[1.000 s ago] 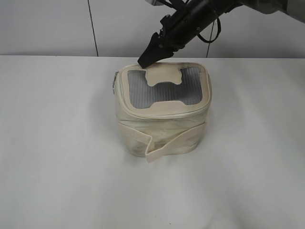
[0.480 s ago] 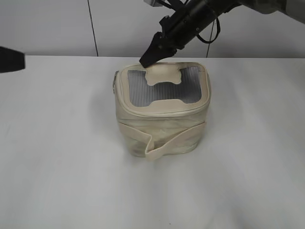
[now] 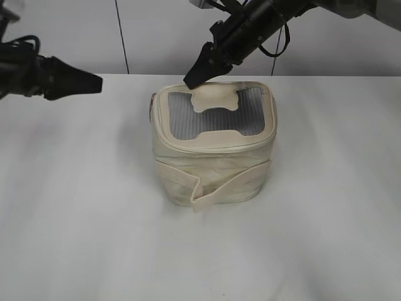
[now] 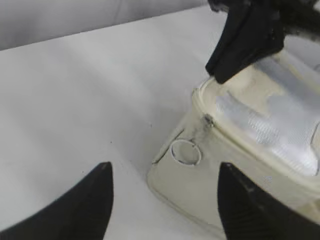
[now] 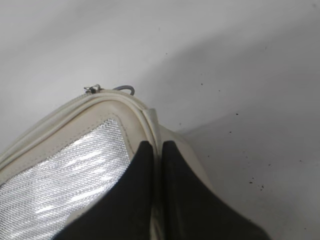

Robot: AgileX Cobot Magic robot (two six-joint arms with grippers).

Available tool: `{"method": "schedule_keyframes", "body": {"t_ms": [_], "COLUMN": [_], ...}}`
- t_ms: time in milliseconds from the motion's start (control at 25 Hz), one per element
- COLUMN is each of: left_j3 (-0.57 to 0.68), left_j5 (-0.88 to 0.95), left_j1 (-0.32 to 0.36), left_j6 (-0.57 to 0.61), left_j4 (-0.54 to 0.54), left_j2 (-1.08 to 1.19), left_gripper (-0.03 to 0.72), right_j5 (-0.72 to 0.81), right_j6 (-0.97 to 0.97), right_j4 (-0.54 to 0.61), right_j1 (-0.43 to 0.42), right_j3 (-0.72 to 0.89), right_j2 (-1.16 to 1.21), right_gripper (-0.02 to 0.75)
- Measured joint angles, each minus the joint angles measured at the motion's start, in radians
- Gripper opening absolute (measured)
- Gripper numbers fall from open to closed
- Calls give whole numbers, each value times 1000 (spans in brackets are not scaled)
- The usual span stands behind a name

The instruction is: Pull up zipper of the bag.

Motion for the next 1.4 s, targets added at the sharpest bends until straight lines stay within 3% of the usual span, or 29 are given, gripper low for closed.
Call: {"method": "schedule_keyframes", "body": {"t_ms": [120,400,560,760,1120,1400], "left_j3": [-54,-75,-76,-95,-114,-115], "left_j5": [-7,-225,-297,-305,-385,-433], "left_j1": [-42,-212,-276,-286,-296,-296], "left_j6": [196,418,439,448,459,461], "left_j4": [15,22,17,0,-55,-125], "left_j2": [97,149,153,174,189,201], "left_gripper": [505,508,508,499,309,281], "right_j5": [0,0,0,0,-15,-14], "right_j6": [2,8,9,11,16,18], "right_j4": [0,0,0,-5,-19,-13], "right_j1": [0,0,0,0,-4,-4], "right_j3": [0,0,0,0,0,0], "right_j2": [0,0,0,0,0,0], "right_gripper": [25,24,24,23,23,23]}}
